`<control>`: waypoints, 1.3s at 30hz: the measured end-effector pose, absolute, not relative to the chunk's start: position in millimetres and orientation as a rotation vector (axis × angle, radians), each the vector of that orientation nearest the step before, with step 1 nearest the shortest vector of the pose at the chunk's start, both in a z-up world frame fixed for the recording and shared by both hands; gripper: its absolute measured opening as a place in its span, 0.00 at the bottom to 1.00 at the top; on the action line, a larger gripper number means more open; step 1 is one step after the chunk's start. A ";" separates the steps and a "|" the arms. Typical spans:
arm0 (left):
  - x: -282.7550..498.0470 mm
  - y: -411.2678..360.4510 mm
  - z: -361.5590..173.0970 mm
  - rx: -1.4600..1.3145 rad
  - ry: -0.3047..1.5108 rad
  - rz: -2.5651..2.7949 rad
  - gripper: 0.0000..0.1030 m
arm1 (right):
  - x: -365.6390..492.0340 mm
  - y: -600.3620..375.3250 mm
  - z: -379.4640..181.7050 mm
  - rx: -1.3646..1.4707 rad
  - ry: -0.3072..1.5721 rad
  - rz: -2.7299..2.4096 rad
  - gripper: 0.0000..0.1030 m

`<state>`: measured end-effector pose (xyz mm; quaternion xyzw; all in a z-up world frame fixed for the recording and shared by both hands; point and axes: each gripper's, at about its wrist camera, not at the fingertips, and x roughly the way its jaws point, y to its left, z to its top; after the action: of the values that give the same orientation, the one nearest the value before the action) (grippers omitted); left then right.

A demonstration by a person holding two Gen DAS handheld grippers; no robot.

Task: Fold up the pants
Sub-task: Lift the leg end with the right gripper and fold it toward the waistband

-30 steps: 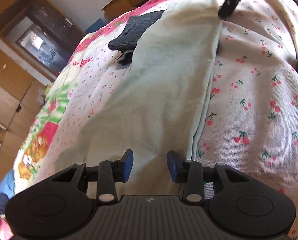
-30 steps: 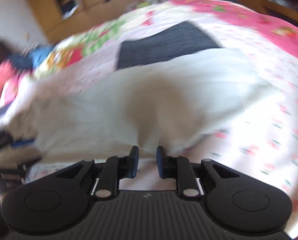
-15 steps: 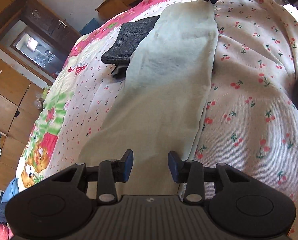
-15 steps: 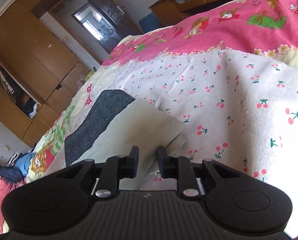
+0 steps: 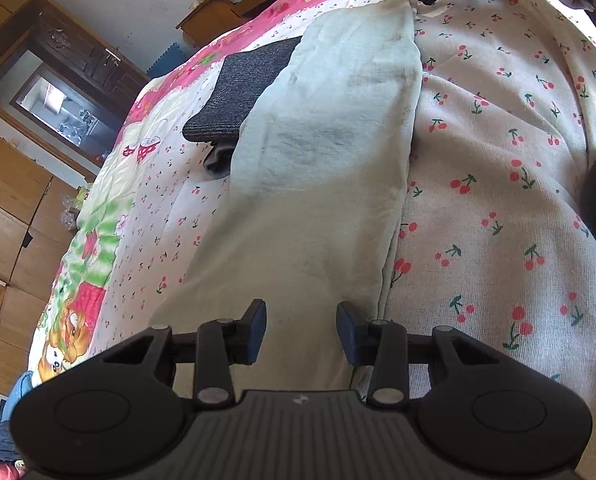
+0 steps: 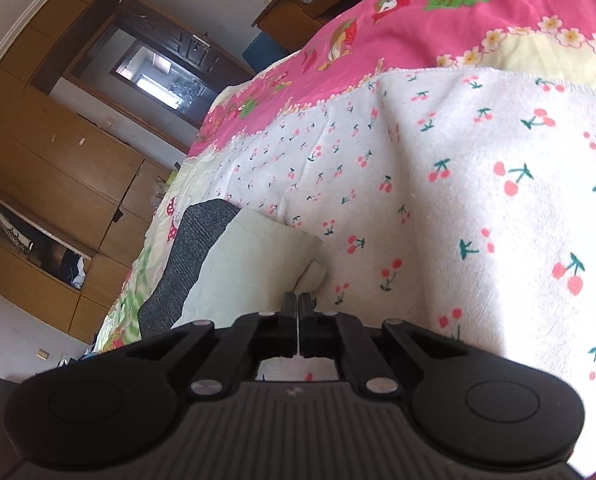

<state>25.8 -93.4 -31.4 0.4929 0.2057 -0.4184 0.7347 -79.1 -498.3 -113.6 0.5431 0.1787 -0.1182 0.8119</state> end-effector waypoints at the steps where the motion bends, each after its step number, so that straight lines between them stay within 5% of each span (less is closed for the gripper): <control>1: 25.6 -92.6 -30.8 1.082 0.450 -0.921 0.51 | -78.8 -498.9 -115.0 1.180 0.379 -0.257 0.09; 7: 25.3 -90.3 -31.0 1.068 0.444 -0.923 0.51 | -78.6 -499.7 -120.2 1.287 0.303 -0.244 0.36; 12: 24.4 -90.8 -29.9 1.056 0.435 -0.930 0.51 | -57.4 -498.3 -131.2 1.342 0.326 -0.249 0.36; 15: 22.5 -90.7 -28.7 1.058 0.425 -0.937 0.51 | -49.7 -497.0 -134.1 1.383 0.307 -0.233 0.27; 16: 22.3 -91.3 -27.8 1.058 0.422 -0.938 0.51 | -47.7 -498.5 -134.8 1.405 0.296 -0.210 0.05; 22: 17.4 -106.1 -11.2 0.991 0.372 -0.978 0.54 | -70.2 -526.5 -103.1 1.376 0.137 -0.203 0.04; 26: 12.4 -119.0 -34.1 0.997 0.427 -1.020 0.60 | -65.4 -527.4 -127.7 1.367 0.288 -0.240 0.05; 30: 3.7 -119.2 -41.1 1.030 0.391 -1.008 0.60 | -58.3 -519.6 -141.3 1.385 0.293 -0.195 0.14; 33: 7.3 -115.6 -29.0 0.976 0.400 -1.005 0.60 | -46.4 -516.0 -141.9 1.399 0.251 -0.127 0.48; 34: 8.0 -115.0 -25.8 0.959 0.394 -0.993 0.60 | -39.0 -513.3 -140.2 1.383 0.263 -0.113 0.48; 35: 9.4 -114.7 -23.2 0.939 0.390 -0.979 0.60 | -32.7 -511.3 -138.4 1.368 0.282 -0.119 0.44; 36: 11.6 -114.5 -21.7 0.917 0.398 -0.968 0.61 | -26.6 -510.6 -136.8 1.372 0.307 -0.115 0.17; 37: 14.1 -114.8 -22.7 0.902 0.419 -0.959 0.61 | -21.5 -511.4 -134.4 1.395 0.322 -0.108 0.05; 39: 18.2 -113.8 -33.5 0.907 0.472 -0.945 0.61 | -23.7 -512.4 -120.8 1.377 0.289 -0.106 0.05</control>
<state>18.2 -113.8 -33.5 0.4176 0.2175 -0.4353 0.7674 -23.7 -512.4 -120.8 0.6327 0.1328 -0.0486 0.7614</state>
